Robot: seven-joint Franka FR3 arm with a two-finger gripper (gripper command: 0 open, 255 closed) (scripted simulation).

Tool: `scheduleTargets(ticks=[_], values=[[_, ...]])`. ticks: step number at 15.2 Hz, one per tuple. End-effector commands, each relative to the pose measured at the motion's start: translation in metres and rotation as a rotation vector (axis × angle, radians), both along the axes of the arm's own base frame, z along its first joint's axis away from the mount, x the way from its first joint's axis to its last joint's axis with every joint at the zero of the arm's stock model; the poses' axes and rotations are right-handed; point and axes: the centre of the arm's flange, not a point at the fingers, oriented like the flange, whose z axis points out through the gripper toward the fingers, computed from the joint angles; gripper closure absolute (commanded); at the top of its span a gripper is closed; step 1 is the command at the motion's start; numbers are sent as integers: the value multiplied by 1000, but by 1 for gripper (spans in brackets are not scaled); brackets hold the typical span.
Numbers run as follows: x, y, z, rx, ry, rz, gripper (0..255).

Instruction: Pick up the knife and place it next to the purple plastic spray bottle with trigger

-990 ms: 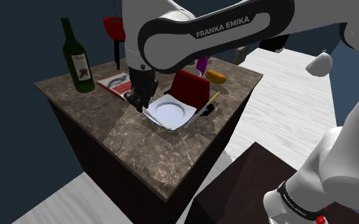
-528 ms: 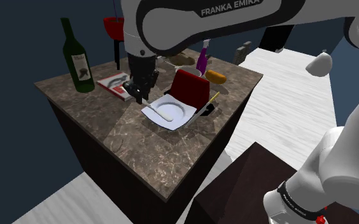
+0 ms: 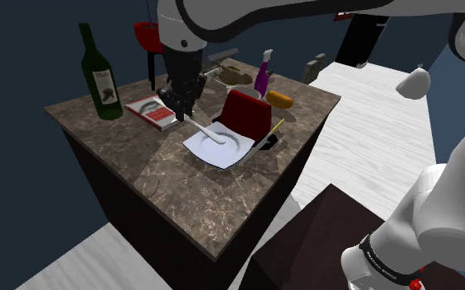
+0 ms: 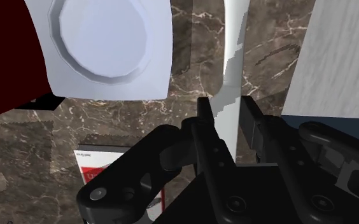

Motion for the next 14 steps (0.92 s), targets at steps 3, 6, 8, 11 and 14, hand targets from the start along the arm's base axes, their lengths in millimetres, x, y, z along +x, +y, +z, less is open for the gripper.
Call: scheduleTargets(ticks=[3,6,8,11,14], values=[[1,1,22,0,0,0,255],[1,1,38,0,0,0,255],[1,1,48,0,0,0,255],[1,1,64,0,0,0,255],[1,1,80,0,0,0,255]])
